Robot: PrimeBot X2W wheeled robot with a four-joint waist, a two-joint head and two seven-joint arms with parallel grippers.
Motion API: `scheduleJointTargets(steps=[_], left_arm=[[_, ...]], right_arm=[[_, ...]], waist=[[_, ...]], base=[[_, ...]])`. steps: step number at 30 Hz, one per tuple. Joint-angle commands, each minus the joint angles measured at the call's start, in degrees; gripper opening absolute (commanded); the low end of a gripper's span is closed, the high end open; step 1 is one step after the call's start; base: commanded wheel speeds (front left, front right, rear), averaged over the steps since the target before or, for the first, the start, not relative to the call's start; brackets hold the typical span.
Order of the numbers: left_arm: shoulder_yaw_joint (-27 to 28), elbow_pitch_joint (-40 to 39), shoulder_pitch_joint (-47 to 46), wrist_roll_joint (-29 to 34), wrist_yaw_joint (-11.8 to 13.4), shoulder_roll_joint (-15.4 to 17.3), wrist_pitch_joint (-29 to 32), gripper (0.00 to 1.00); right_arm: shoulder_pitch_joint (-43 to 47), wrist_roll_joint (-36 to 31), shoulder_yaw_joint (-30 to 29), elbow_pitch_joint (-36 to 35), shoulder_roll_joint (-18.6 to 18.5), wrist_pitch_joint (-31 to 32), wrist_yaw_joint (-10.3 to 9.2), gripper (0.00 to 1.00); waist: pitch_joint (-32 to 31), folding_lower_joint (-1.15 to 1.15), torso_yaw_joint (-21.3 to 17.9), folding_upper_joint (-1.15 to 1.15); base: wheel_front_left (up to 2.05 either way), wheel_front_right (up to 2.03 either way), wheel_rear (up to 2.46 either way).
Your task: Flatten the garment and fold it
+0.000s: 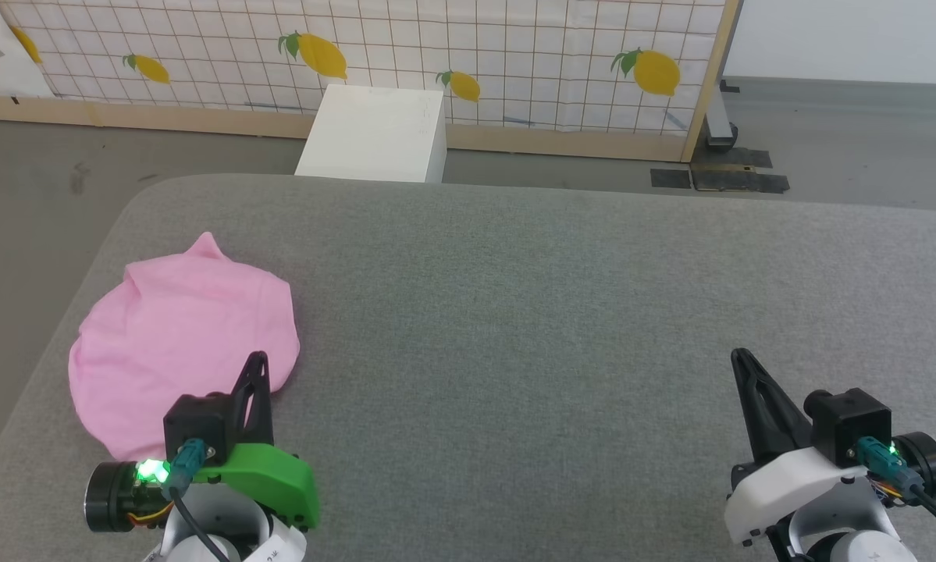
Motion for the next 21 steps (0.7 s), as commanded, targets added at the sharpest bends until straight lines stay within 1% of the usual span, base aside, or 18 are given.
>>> scheduleJointTargets(steps=[1,21], left_arm=[[0.19,-0.17,0.76,0.60,0.38,-0.21,0.08,0.00],[0.19,-0.17,0.76,0.60,0.38,-0.21,0.08,0.00]], right_arm=[[-1.06,-0.36,0.10,-0.30,0.14,-0.01,-0.10,0.00],[-1.06,-0.36,0.10,-0.30,0.14,-0.01,-0.10,0.00]], waist=[[0.00,0.00,0.00,0.00],[0.00,0.00,0.00,0.00]], base=[[0.00,0.00,0.00],[0.00,0.00,0.00]])
